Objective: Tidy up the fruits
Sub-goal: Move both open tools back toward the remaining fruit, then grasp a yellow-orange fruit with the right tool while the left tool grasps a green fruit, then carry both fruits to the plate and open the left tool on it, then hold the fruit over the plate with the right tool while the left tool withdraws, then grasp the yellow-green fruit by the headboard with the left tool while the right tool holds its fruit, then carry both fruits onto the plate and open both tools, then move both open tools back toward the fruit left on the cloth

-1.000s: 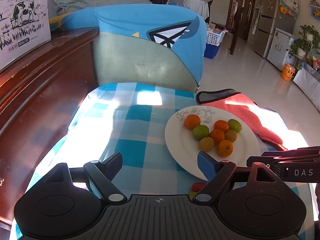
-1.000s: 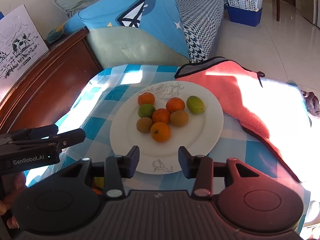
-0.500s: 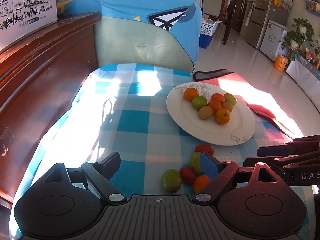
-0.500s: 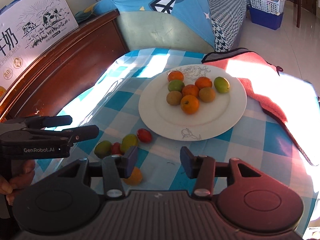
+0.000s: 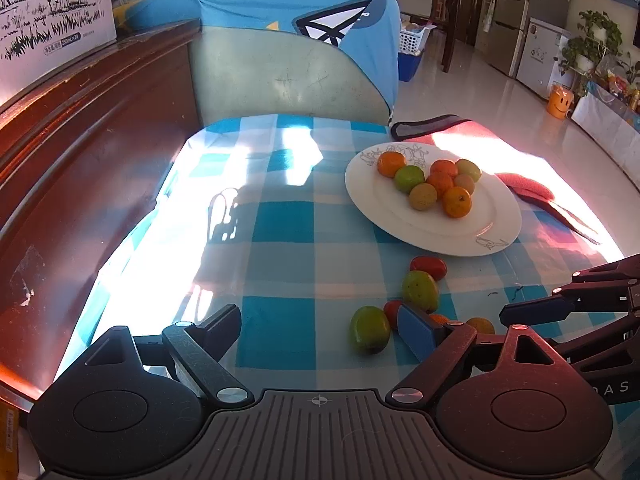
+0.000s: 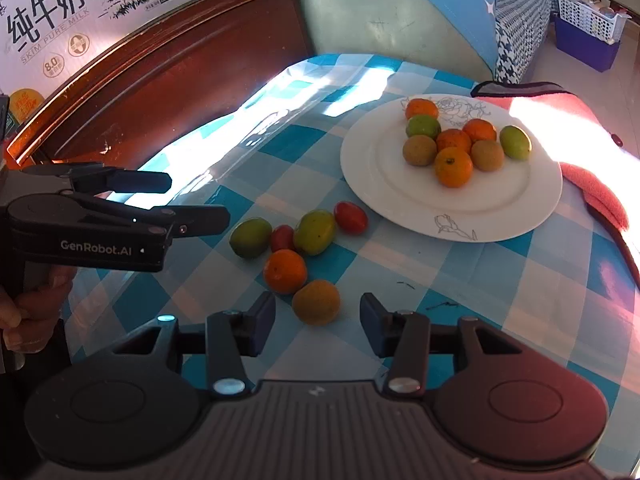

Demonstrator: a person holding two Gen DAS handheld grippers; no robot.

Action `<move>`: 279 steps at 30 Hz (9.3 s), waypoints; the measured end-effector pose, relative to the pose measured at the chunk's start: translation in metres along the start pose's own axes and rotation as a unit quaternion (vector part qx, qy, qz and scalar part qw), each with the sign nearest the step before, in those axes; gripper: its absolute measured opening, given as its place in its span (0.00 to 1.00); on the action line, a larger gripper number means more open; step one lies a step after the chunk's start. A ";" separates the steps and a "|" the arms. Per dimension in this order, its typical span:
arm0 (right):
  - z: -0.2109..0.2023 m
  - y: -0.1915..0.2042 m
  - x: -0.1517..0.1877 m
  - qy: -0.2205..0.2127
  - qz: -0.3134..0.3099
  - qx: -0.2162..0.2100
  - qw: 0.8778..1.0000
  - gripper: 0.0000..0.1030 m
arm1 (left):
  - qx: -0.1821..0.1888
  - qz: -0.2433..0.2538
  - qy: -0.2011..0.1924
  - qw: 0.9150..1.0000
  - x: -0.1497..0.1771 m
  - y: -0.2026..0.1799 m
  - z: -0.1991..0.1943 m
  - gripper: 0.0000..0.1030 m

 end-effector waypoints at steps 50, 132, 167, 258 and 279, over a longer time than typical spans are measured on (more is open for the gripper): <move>-0.003 -0.013 -0.004 -0.010 0.034 0.025 0.999 0.28 | 0.027 0.022 0.003 0.999 0.005 -0.026 0.019 0.23; -0.029 -0.088 -0.053 -0.065 0.152 0.054 0.985 0.28 | -0.320 -0.187 -0.044 0.928 -0.090 0.082 0.127 0.60; -0.009 -0.092 -0.047 -0.046 0.163 0.043 0.985 0.28 | -0.365 -0.318 -0.018 0.875 -0.123 0.121 0.203 0.46; -0.042 -0.070 -0.050 -0.100 0.165 0.033 0.981 0.37 | -0.024 -0.059 -0.031 0.997 -0.045 -0.027 0.001 0.76; 0.011 0.014 0.002 -0.063 0.054 -0.009 0.997 0.37 | -0.056 -0.107 0.014 0.993 -0.010 0.012 -0.002 0.76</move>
Point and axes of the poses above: each gripper's, at about its wrist camera, not at the fingertips, and z roughly the way its jaws point, y to its left, x to its underside, the point moved 9 cm from there along z, roughly the way its jaws point, and after that the axes turned 7 degrees about -x, right-handed, at the moved point
